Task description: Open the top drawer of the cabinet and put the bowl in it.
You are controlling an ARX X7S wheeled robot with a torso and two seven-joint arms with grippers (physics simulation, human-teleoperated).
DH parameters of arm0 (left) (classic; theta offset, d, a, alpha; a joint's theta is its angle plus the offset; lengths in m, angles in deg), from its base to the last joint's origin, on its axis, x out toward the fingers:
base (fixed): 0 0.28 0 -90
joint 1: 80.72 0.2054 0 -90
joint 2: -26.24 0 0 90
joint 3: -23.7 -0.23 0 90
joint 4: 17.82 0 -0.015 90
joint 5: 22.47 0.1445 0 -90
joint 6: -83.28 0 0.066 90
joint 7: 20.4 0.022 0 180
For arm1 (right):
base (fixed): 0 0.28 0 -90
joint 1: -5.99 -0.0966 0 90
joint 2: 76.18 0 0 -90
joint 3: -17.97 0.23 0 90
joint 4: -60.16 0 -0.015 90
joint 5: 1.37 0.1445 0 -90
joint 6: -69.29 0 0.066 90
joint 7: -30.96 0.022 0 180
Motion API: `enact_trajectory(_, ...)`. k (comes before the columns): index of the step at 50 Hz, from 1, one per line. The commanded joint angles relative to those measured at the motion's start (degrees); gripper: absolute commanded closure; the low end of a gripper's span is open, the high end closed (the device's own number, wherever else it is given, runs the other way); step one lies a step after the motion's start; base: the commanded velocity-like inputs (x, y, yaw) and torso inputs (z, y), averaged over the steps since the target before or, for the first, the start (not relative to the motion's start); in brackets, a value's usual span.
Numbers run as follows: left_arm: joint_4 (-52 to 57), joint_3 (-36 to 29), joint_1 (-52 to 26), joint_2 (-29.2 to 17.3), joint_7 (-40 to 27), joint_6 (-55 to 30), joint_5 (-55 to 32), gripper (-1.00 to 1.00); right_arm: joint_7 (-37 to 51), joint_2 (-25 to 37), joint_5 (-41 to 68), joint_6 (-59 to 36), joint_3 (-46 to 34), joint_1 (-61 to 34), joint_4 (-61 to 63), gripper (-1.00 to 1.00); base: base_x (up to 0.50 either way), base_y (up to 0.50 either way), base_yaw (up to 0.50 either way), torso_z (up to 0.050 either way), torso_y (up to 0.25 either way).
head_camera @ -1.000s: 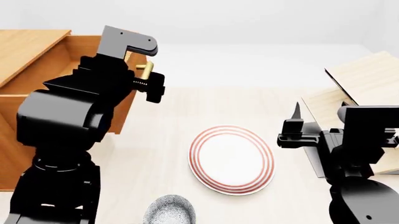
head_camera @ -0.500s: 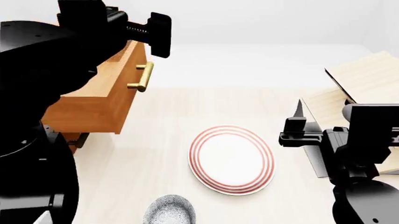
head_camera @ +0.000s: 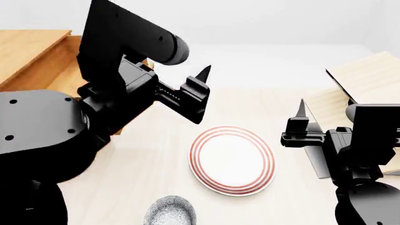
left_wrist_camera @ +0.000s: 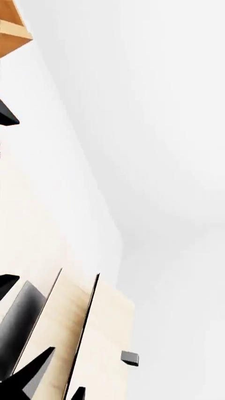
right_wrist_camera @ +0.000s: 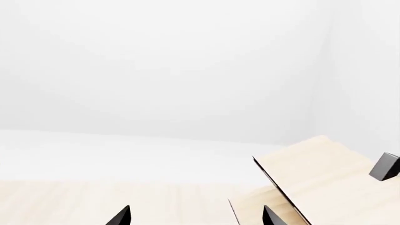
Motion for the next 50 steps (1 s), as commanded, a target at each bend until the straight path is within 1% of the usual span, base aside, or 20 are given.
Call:
enact_trajectory(1,9.9,-0.7,8.8,-2.0,-5.4,2.0,-11.9,-1.00,0.2,0.1,0.1,0.4,-0.2,0.2,-0.2,-1.00,0.00,0.00,0.00,0.000,0.000)
enact_trajectory(8,14.5,-2.0,15.3,-3.8,-1.0,3.4,-8.8,-1.00,0.2,0.2,0.1,1.1,-0.2,0.6,-0.7,-1.00,0.00,0.00,0.00,0.000,0.000)
enact_trajectory(14,17.9,-5.3,22.3,-6.3,6.5,5.9,0.1,-1.00,0.3,0.2,0.1,1.3,-0.3,0.7,-0.8,-1.00,0.00,0.00,0.00,0.000,0.000)
enact_trajectory(21,19.1,-8.2,27.7,-9.1,10.7,9.0,5.9,-1.00,0.4,0.1,0.2,1.6,-0.6,0.7,-1.3,-1.00,0.00,0.00,0.00,0.000,0.000)
enact_trajectory(38,18.1,-11.0,36.8,-15.1,16.0,14.9,13.2,-1.00,0.7,0.3,0.3,1.9,-1.2,0.5,-2.0,-1.00,0.00,0.00,0.00,0.000,0.000)
enact_trajectory(50,14.3,-12.2,41.5,-17.8,18.5,18.9,18.1,-1.00,0.7,0.4,0.1,3.2,-1.4,1.2,-2.9,-1.00,0.00,0.00,0.00,0.000,0.000)
